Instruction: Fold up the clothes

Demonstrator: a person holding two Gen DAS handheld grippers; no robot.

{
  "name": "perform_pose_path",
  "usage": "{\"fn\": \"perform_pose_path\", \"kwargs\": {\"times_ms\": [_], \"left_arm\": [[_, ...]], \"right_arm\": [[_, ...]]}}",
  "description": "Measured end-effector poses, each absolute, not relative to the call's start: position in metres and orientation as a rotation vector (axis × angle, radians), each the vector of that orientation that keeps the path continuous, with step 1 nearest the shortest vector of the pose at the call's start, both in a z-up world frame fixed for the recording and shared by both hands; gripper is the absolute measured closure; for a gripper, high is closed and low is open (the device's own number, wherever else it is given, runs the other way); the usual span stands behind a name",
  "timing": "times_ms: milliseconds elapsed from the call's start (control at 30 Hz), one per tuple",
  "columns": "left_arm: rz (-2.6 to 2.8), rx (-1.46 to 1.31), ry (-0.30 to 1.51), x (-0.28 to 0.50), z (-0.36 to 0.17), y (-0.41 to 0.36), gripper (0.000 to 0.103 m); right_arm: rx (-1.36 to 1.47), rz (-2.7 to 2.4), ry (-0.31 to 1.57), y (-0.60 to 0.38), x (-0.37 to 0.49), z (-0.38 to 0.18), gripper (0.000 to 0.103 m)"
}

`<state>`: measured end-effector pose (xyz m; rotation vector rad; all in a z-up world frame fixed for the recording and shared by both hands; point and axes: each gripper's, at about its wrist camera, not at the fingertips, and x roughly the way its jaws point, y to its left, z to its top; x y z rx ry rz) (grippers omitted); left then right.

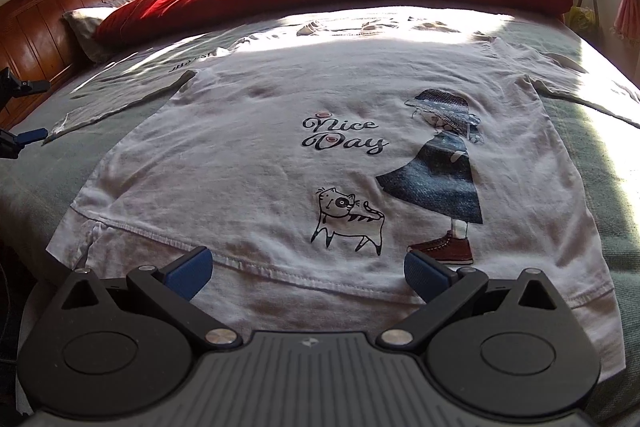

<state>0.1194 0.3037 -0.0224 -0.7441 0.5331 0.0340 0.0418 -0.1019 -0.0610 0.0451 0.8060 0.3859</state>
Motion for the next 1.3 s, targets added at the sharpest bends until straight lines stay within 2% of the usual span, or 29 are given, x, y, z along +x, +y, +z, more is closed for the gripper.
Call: {"fn": "perform_pose_path", "kwargs": {"times_ms": [267,500,800,1033,1133,1300], "left_arm": [[0.188,-0.937,0.524,0.143,-0.053,0.384,0.001],[0.182,-0.987,0.518,0.150,-0.080,0.396,0.001],[0.188,-1.060,0.475,0.161,-0.081,0.417,0.001],[0.236,-1.004,0.471,0.177,-0.087,0.415,0.003],[0.270,-0.973,0.461,0.180,-0.086,0.416,0.009],[0.306,-0.987,0.408,0.163,-0.089,0.420,0.029]], "right_arm": [[0.004,0.400,0.829,-0.083,0.052,-0.063,0.000],[-0.010,0.392,0.844,-0.078,0.058,-0.064,0.000],[-0.045,0.383,0.854,-0.071,0.062,-0.067,0.000],[-0.050,0.381,0.859,-0.070,0.064,-0.069,0.000],[-0.054,0.379,0.860,-0.069,0.065,-0.070,0.000],[-0.056,0.380,0.861,-0.069,0.065,-0.070,0.000]]}}
